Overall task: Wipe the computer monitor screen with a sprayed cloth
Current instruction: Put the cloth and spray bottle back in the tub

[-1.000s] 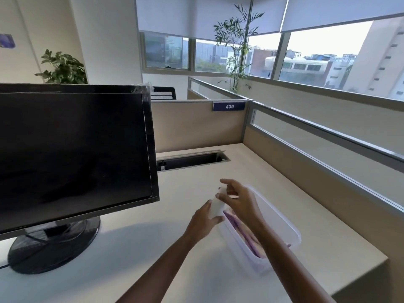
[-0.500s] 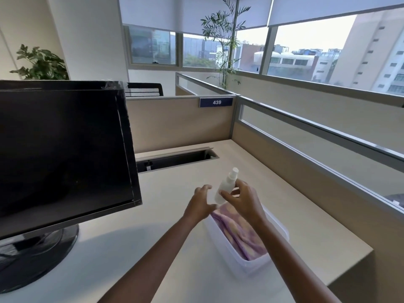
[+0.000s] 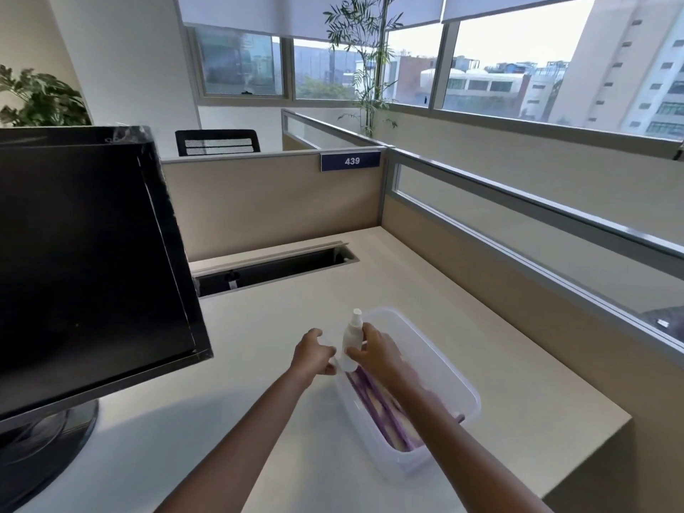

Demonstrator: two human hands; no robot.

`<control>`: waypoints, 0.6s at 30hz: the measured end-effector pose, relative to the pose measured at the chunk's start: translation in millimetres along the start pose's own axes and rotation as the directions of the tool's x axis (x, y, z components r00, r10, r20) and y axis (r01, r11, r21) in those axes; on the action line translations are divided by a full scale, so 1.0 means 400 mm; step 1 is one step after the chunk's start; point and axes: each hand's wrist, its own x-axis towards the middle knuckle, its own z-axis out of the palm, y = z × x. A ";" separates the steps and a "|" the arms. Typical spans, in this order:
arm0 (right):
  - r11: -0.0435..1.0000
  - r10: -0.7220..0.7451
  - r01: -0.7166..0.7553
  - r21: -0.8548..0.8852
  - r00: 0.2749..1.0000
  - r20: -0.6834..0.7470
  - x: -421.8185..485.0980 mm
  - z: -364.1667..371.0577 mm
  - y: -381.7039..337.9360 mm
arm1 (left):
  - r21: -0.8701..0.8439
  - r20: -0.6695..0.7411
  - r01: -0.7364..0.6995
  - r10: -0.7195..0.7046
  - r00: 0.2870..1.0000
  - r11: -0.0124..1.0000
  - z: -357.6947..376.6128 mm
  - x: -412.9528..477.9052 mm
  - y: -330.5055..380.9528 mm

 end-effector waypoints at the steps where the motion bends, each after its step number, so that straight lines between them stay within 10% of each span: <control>1: 1.000 -0.002 0.002 -0.018 1.000 0.001 0.009 0.008 -0.001 | -0.003 -0.004 0.001 -0.001 1.000 1.000 0.001 0.005 0.000; 18: 0.984 -0.054 0.039 0.172 0.995 0.081 0.057 0.061 -0.014 | -0.037 -0.048 0.003 -0.005 0.999 0.999 0.017 0.003 0.007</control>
